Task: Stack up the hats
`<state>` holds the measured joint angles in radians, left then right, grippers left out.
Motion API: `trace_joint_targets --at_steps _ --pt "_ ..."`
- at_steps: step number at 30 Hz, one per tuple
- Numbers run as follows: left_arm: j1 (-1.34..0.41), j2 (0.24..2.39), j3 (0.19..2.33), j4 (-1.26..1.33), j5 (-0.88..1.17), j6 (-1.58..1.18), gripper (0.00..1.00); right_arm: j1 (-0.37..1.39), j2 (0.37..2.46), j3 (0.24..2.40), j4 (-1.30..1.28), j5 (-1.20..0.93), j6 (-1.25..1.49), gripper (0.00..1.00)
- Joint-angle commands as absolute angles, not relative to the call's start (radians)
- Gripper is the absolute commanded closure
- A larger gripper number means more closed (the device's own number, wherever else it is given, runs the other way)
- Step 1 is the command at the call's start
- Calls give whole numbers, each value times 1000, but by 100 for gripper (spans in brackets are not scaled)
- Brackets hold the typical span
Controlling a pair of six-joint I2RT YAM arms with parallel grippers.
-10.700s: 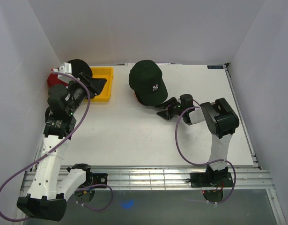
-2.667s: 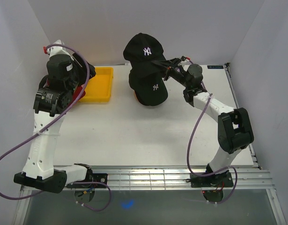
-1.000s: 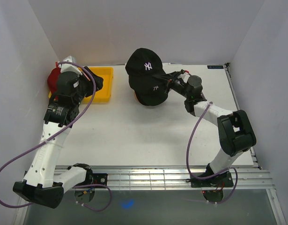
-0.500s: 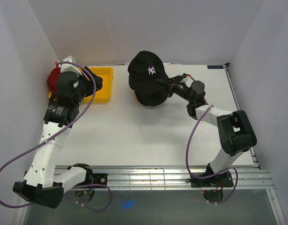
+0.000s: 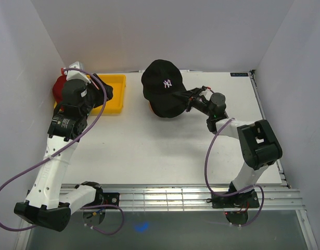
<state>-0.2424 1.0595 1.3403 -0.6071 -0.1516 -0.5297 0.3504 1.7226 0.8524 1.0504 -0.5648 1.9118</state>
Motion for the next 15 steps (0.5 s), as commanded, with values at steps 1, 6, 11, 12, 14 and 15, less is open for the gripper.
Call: trace_joint_targets --at_steps 1,6,11,12,14,15 --pt "-241 1057 1376 -615 -173 -509 31 339 1750 859 1097 -578 1920 73" --pt "-241 1062 1379 -615 -183 -506 31 333 1764 868 1081 -572 1922 72" --pt "-242 1065 1384 -620 -189 -500 31 325 1761 861 1071 -563 1925 70" --pt "-241 1065 1385 -621 -190 -502 31 324 1763 859 1071 -563 1925 68" --pt "-241 1065 1385 -621 -193 -499 31 322 1763 853 1071 -565 1924 62" --pt "-241 1065 1387 -621 -195 -499 31 322 1760 844 1074 -563 1924 61"
